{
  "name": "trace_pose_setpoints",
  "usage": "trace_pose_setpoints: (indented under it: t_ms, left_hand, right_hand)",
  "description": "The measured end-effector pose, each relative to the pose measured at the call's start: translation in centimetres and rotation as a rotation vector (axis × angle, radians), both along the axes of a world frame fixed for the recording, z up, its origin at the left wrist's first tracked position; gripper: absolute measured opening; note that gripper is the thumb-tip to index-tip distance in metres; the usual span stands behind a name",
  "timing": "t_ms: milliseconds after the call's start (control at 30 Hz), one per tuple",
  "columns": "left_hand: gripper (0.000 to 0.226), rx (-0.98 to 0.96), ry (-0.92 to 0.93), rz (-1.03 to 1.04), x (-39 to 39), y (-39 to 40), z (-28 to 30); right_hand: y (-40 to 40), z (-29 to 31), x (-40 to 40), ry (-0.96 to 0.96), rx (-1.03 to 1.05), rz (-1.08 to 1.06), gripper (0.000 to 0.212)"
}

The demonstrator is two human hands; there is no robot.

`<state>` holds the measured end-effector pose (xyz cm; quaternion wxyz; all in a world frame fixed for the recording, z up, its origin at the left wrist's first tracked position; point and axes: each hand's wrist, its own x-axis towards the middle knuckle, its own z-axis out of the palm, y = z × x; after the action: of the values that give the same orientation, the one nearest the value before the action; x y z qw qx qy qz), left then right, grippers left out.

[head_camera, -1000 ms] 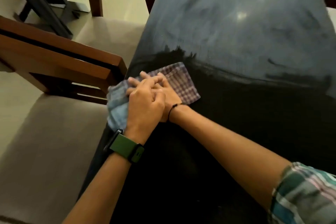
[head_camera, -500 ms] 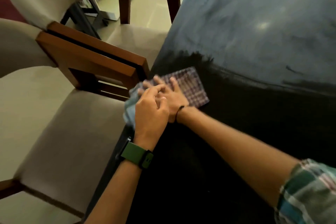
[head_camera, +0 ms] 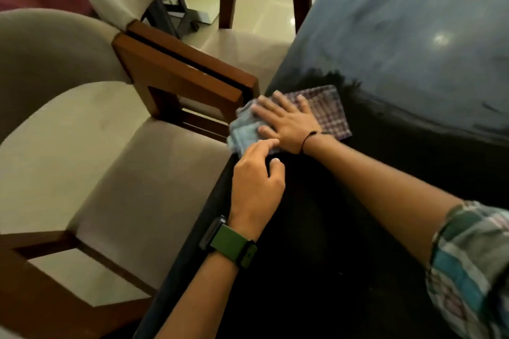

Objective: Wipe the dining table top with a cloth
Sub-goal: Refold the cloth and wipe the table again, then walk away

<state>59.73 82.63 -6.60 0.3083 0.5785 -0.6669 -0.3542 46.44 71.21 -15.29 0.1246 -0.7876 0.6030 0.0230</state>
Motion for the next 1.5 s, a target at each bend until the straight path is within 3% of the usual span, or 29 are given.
trace_pose_setpoints:
  t_ms: [133,267,333,467,567,633,700,800,900,967,1133,1300,1400,1500]
  left_hand:
    - [0.035,0.046,0.031,-0.002,1.7,0.9,-0.3]
    - [0.036,0.050,0.071,0.001,3.2,0.7,-0.5]
    - [0.035,0.031,0.077,0.008,3.3,0.5,-0.4]
    - [0.035,0.018,0.072,-0.003,3.3,0.2,-0.3]
    - [0.032,0.043,0.043,-0.015,4.0,0.1,-0.5]
    - [0.032,0.058,0.079,-0.033,4.7,0.2,-0.3]
    - [0.032,0.060,0.089,-0.042,5.6,0.3,-0.3]
    - [0.036,0.006,0.051,-0.047,6.9,0.6,-0.5]
    - [0.033,0.014,0.014,-0.025,8.4,1.1,-0.8]
    - [0.035,0.022,-0.005,0.003,9.3,1.5,-0.8]
    - [0.043,0.007,-0.019,0.025,10.8,3.6,-0.6]
    - [0.042,0.067,-0.081,-0.034,11.4,6.3,0.0]
    - [0.040,0.062,-0.077,-0.081,11.6,7.8,0.7]
    - [0.037,-0.025,-0.064,-0.109,12.8,10.2,1.9]
  right_hand:
    - [-4.4,-0.1,-1.1,0.024,-0.015,-0.229,0.057]
    - [-4.1,0.1,-0.4,0.048,0.004,-0.243,0.056]
    - [-2.3,0.4,0.8,0.054,0.026,-0.190,0.055]
    - [5.2,2.5,5.9,0.092,0.075,0.113,0.058]
    - [11.3,4.6,8.2,-0.132,0.217,0.096,0.058]
    - [13.0,3.9,8.3,-0.214,0.142,0.248,0.060]
    - [11.7,2.1,6.6,-0.109,0.074,0.368,0.058]
    - [7.5,0.5,4.0,0.048,0.052,0.130,0.060]
    - [4.2,0.1,3.0,0.022,0.054,-0.178,0.054]
    - [4.0,0.0,4.0,0.020,0.075,-0.267,0.052]
    - [11.6,0.6,10.3,0.013,0.072,-0.075,0.055]
    - [24.0,2.1,17.7,-0.149,0.057,0.058,0.055]
    - [23.1,1.5,16.5,-0.124,0.072,0.083,0.057]
    - [18.1,0.2,12.2,-0.073,0.035,-0.115,0.058]
